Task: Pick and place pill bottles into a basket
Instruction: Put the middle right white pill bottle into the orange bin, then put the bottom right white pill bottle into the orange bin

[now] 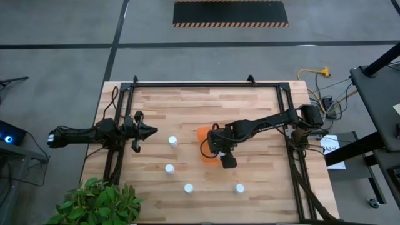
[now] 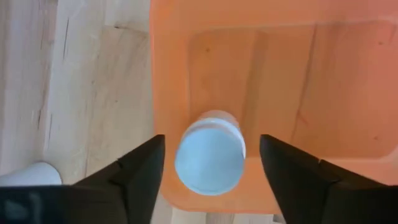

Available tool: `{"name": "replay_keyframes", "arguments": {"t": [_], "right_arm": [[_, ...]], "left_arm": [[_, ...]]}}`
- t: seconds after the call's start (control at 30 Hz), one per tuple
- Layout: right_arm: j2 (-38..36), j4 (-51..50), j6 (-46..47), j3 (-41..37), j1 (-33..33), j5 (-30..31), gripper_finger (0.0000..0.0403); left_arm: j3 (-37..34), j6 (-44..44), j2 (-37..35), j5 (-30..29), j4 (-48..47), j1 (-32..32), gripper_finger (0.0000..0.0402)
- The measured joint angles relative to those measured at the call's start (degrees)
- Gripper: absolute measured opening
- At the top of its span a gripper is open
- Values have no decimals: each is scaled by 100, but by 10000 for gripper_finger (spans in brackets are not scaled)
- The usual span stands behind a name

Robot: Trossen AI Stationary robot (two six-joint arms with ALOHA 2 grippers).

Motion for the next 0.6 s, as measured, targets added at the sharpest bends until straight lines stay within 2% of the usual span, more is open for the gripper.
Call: {"name": "replay_keyframes", "arguments": {"t": [0.23,0.6], "right_arm": [[0,-69,-5,10,0,1,275],[0,-617,-382,445,-3,6,250]], "left_arm": [[-2,0,-2,2,0,-1,0],[0,2,3,2,0,-2,0]]}}
